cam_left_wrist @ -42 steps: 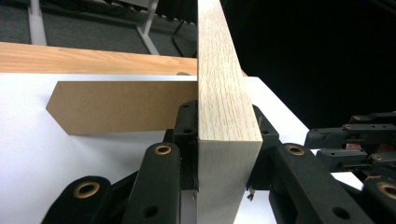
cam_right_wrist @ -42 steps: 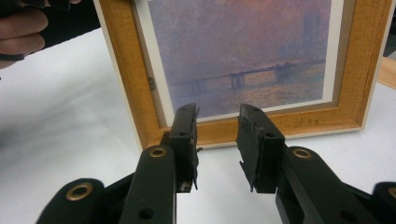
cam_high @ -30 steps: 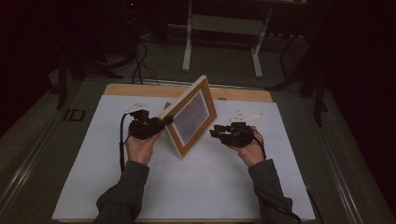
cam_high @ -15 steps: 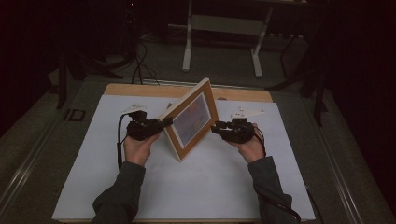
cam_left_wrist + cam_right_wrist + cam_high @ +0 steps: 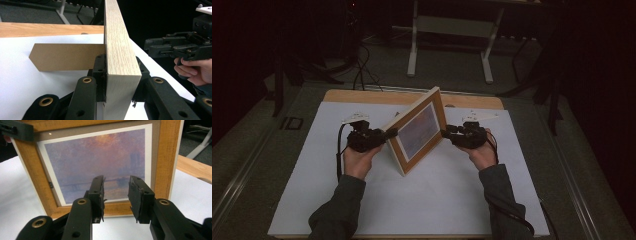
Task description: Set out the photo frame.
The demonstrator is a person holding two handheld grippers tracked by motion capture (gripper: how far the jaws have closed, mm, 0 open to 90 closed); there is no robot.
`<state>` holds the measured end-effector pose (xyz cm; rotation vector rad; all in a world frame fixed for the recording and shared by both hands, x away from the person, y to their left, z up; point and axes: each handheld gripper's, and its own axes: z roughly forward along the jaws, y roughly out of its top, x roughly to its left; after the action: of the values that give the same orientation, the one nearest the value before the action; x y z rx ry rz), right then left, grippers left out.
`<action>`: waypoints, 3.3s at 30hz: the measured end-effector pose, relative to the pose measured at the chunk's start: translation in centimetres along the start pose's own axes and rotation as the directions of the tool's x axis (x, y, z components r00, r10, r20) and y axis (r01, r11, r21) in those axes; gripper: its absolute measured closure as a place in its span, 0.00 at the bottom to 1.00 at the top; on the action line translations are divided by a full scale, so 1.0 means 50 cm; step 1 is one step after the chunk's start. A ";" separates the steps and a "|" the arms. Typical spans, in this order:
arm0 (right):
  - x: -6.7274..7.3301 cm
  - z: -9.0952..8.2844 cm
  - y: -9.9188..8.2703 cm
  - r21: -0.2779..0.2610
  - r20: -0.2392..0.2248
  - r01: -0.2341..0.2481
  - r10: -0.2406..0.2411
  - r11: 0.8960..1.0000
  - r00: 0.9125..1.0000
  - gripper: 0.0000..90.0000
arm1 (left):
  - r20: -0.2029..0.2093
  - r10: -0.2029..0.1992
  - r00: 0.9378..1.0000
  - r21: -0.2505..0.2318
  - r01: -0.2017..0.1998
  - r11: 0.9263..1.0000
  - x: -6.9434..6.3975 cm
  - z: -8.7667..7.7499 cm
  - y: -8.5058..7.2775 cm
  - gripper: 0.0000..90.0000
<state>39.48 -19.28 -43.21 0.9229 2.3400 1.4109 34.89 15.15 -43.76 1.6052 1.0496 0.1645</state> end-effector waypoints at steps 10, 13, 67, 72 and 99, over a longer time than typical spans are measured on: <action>-0.010 0.000 -0.001 -0.011 0.011 -0.021 0.021 1.000 1.000 0.72 | 0.035 0.018 0.999 0.009 -0.018 1.000 -0.001 -0.004 -0.004 0.80; -0.011 0.000 0.000 -0.011 0.013 -0.023 0.023 1.000 1.000 0.72 | 0.037 0.019 0.999 0.010 -0.019 1.000 -0.001 -0.004 -0.004 0.80; -0.099 0.002 0.035 0.026 0.137 -0.061 0.057 0.998 0.989 0.63 | 0.161 0.073 0.984 0.012 -0.076 0.997 0.023 0.006 0.000 0.80; -0.102 0.005 0.038 0.031 0.134 -0.056 0.051 0.998 0.990 0.61 | 0.170 0.073 0.983 0.015 -0.077 0.997 0.026 0.007 0.001 0.80; -0.104 0.020 0.051 0.030 0.124 -0.043 0.039 0.999 0.991 0.60 | 0.220 0.080 0.972 0.031 -0.089 0.996 0.038 0.011 0.007 0.80</action>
<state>44.96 -21.04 -42.02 1.0421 2.2712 1.2952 36.53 16.07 -44.42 1.6646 0.8201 0.0224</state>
